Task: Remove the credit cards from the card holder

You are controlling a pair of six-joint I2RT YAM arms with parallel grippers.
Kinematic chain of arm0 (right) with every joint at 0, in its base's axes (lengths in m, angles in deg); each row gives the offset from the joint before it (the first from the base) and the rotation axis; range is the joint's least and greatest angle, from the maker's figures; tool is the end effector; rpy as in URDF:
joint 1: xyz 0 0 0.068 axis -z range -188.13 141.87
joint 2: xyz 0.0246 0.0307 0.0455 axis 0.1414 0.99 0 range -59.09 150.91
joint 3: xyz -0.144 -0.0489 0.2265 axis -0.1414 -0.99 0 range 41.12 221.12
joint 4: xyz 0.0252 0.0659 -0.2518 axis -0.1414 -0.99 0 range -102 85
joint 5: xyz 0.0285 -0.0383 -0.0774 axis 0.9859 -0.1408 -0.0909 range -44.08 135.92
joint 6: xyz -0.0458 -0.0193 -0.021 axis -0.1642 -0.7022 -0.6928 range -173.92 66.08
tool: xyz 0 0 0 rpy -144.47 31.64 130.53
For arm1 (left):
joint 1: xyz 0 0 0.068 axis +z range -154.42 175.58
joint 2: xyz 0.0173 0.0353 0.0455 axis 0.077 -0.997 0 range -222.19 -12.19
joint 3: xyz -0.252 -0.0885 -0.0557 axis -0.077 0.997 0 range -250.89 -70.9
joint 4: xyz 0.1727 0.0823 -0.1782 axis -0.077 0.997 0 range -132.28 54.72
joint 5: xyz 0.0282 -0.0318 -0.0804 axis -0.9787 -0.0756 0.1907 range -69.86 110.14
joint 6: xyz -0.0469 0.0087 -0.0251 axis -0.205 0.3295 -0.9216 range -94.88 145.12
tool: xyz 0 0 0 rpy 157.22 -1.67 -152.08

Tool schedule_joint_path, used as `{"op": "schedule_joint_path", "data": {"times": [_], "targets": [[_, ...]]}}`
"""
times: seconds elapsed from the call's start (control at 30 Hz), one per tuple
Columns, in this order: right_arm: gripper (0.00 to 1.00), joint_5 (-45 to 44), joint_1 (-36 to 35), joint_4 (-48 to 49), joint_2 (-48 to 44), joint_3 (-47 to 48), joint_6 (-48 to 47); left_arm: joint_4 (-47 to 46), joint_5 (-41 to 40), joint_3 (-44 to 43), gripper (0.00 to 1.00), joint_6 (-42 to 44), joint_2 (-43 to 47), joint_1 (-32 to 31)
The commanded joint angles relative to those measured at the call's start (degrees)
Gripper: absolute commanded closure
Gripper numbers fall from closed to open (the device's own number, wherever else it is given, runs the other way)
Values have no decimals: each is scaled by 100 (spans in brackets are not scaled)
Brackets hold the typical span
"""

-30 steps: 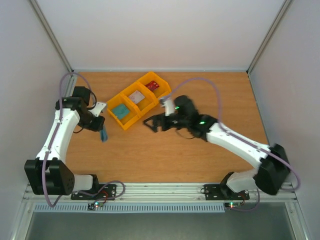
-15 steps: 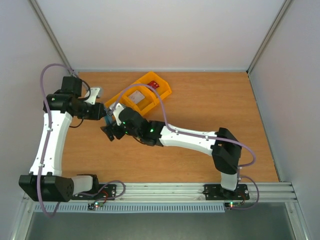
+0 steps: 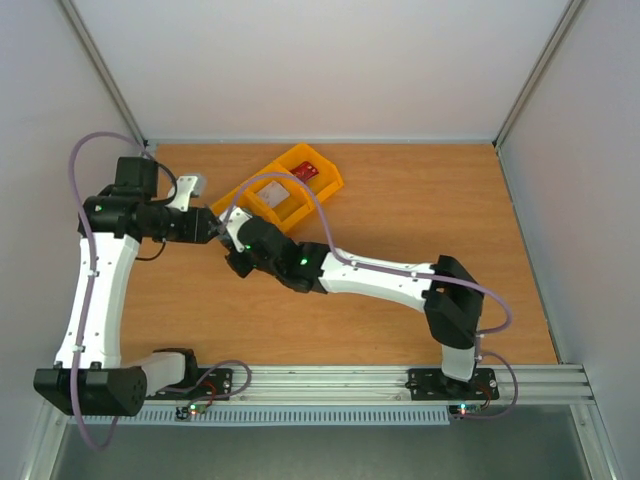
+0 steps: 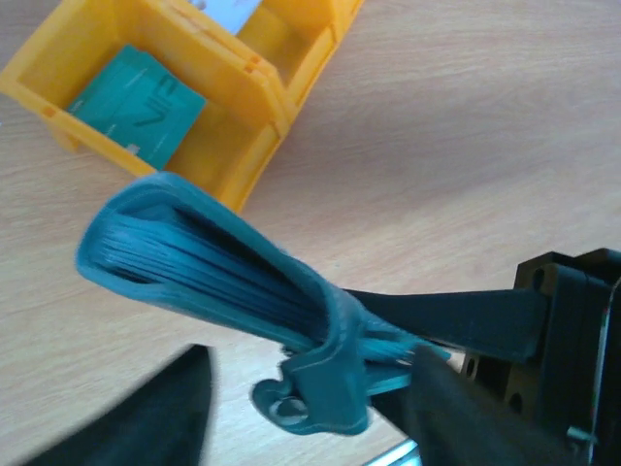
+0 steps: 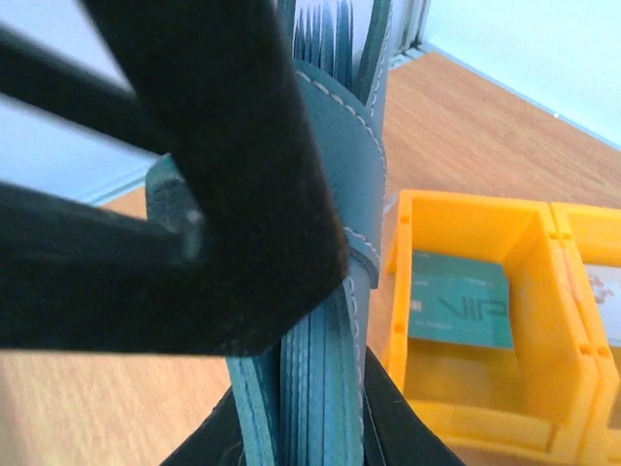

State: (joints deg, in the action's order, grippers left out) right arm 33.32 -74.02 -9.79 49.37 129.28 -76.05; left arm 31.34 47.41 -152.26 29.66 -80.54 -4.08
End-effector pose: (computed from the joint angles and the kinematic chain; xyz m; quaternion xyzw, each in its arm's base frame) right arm 0.1920 0.4101 0.2891 -0.5404 0.6442 0.1128 0.5294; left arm 0.1998 -0.0152 0.3805 0.0942 0.9372 -0.2173 0.2560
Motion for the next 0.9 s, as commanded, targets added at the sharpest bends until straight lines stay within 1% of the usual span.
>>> {"op": "schedule_joint_path", "data": {"times": [0.0,0.07,0.13,0.23,0.27,0.3,0.4,0.43,0.5,0.57,0.6,0.63,0.67,0.7,0.73,0.87], "targets": [[99,644,230,-152,-1021,-460,-138,265,724,-463,1,145,69,-8],[99,1434,547,-420,-1522,-672,-71,525,813,-920,1,231,8,-11],[99,2593,898,-720,-1956,-875,-74,846,998,-1466,1,426,-39,-10],[99,4217,1406,-924,-2683,-1285,-207,1272,1620,-1985,1,1094,59,-8],[99,4667,1534,-935,-2916,-1457,-226,1380,1892,-2000,1,1324,190,-8],[99,5027,1638,-935,-3156,-1549,-242,1448,2146,-1942,1,1746,292,-9],[99,5693,1739,-894,-3670,-1651,-265,1333,2924,-1448,1,2499,865,-209],[99,5846,1737,-796,-3776,-1665,-202,1079,3162,-1068,1,2774,1184,-223],[99,5911,1735,-566,-3911,-1675,-4,118,3627,-403,1,2755,1733,-272],[99,5887,1737,-187,-4003,-1754,233,-1563,4110,319,1,2148,2219,-332],[99,5933,1735,94,-4027,-1829,356,-2540,4284,723,1,1656,2431,-356],[99,6036,1736,328,-4031,-1885,476,-3516,4400,1114,1,816,2627,-403],[99,6075,1729,529,-4021,-1924,556,-4579,4451,1465,1,244,2778,-467],[99,6096,1729,711,-3994,-1952,634,-5206,4396,1718,0,-532,2861,-560],[99,6142,1728,856,-3960,-1978,684,-5381,4231,1807,1,-862,2873,-695],[99,6556,1720,1410,-3702,-2021,831,-5516,3718,1826,1,-1170,2640,-1417]]}}
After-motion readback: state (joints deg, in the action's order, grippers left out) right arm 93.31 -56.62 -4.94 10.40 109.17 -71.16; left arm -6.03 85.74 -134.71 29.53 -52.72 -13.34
